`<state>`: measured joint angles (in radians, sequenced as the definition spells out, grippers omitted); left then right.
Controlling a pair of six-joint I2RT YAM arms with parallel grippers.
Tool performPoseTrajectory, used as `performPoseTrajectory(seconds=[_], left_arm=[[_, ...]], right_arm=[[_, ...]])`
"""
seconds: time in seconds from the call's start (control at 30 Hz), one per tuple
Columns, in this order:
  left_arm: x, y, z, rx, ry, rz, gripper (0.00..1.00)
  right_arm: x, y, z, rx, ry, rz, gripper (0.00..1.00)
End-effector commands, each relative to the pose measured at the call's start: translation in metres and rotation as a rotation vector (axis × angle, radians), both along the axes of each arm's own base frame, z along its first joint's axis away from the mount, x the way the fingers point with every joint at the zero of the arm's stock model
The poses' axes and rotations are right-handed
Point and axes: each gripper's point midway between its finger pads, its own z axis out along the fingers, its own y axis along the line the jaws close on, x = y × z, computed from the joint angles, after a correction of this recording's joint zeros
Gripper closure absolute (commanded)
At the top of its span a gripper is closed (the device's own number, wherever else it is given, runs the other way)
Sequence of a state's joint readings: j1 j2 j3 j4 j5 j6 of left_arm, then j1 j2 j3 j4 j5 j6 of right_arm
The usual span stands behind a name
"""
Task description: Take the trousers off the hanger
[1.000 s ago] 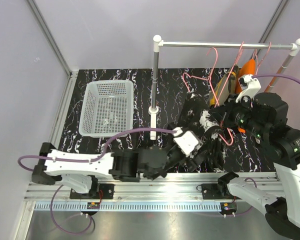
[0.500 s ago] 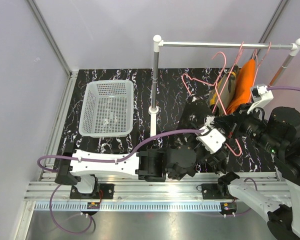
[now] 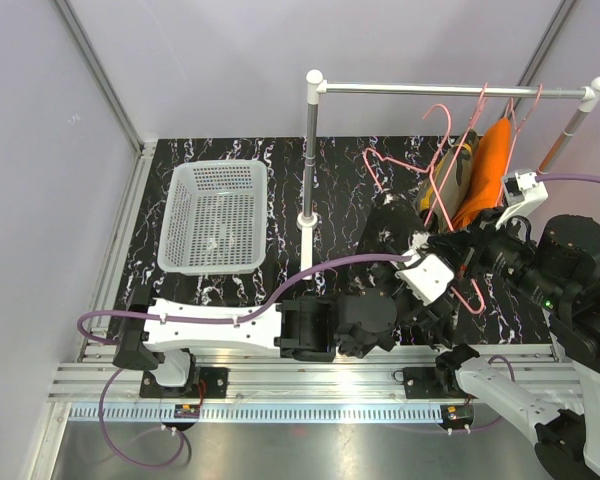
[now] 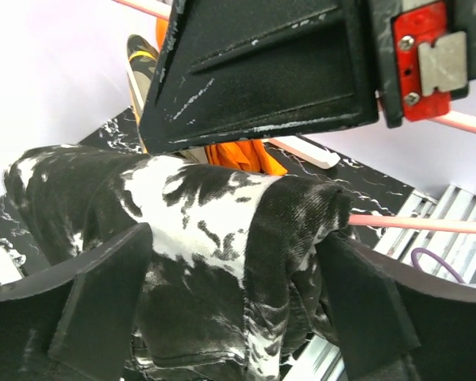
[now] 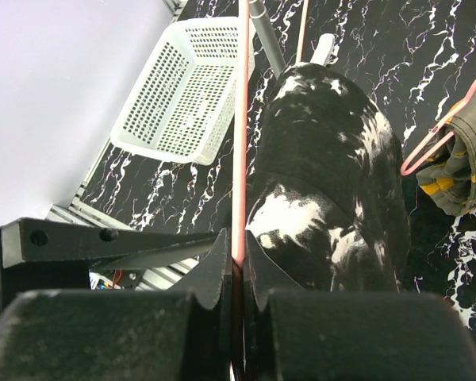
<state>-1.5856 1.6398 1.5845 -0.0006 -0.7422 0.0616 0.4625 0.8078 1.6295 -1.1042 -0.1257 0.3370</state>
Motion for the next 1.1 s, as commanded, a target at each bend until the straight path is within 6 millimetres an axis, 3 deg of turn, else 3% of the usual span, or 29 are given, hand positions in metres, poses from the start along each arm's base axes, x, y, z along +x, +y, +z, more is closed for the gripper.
performPoseTrajectory(seconds=[0.0, 0.07, 0.1, 0.27, 0.47, 0.6, 0.7, 0.83, 0.97, 1.07], left_arm=[[0.002, -0.004, 0.028, -0.102, 0.017, -0.008, 0.21], [0.004, -0.005, 0.027, -0.101, 0.019, 0.000, 0.38], [0.007, -0.003, 0.026, -0.101, 0.021, 0.014, 0.60], [0.021, 0.013, 0.029, -0.129, 0.040, 0.098, 1.00], [0.034, 0.050, 0.036, -0.150, 0.027, 0.213, 1.00], [0.046, 0.102, 0.057, -0.210, 0.000, 0.333, 1.00], [0.050, 0.131, 0.073, -0.262, -0.010, 0.382, 1.00], [0.058, 0.180, 0.098, -0.312, -0.045, 0.473, 1.00], [0.059, 0.223, 0.121, -0.386, -0.056, 0.502, 1.00], [0.059, 0.222, 0.116, -0.360, -0.059, 0.477, 1.00]], right_arm=[[-0.006, 0.006, 0.066, 0.130, -0.212, 0.039, 1.00], [-0.005, 0.006, 0.064, 0.127, -0.207, 0.038, 1.00], [-0.005, 0.006, 0.064, 0.126, -0.207, 0.040, 1.00], [0.000, 0.001, 0.055, 0.096, -0.203, 0.006, 1.00], [0.023, -0.004, 0.018, -0.002, -0.144, -0.055, 1.00], [0.037, 0.003, -0.010, -0.038, -0.077, -0.054, 1.00], [0.044, 0.013, -0.029, -0.034, -0.028, -0.032, 1.00], [0.051, 0.033, -0.053, 0.000, 0.041, 0.030, 1.00], [0.051, 0.048, -0.066, 0.032, 0.083, 0.095, 1.00], [0.050, 0.054, -0.053, 0.086, 0.045, 0.112, 1.00]])
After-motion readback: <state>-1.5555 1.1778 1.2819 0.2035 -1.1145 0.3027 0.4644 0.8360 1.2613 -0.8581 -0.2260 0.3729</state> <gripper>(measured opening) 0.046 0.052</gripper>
